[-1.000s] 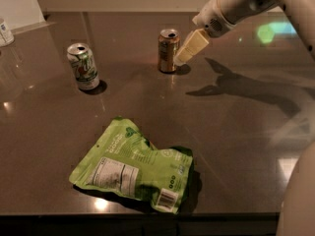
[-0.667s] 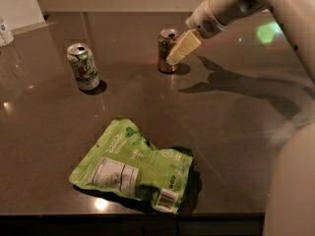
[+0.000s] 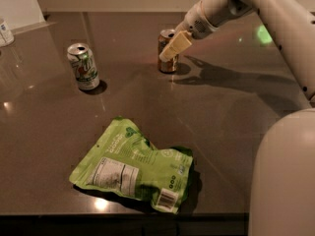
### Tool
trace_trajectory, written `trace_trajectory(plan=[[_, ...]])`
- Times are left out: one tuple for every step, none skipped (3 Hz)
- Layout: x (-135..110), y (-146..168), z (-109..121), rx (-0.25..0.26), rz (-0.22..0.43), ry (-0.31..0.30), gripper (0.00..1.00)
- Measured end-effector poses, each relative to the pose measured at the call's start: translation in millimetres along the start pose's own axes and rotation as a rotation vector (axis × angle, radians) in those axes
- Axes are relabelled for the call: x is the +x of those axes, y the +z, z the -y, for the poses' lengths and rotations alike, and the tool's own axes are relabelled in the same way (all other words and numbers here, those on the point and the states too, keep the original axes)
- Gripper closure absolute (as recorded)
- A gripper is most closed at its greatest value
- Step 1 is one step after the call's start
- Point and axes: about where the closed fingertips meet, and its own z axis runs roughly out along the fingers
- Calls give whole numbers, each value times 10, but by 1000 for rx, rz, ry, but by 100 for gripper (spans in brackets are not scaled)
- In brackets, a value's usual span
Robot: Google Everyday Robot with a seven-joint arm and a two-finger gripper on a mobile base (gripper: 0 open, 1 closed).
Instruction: Knock orange can over
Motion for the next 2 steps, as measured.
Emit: trace_trajectory(plan=[[-25, 40, -9, -12, 1, 6, 46], [-52, 4, -42, -22, 5, 9, 69]])
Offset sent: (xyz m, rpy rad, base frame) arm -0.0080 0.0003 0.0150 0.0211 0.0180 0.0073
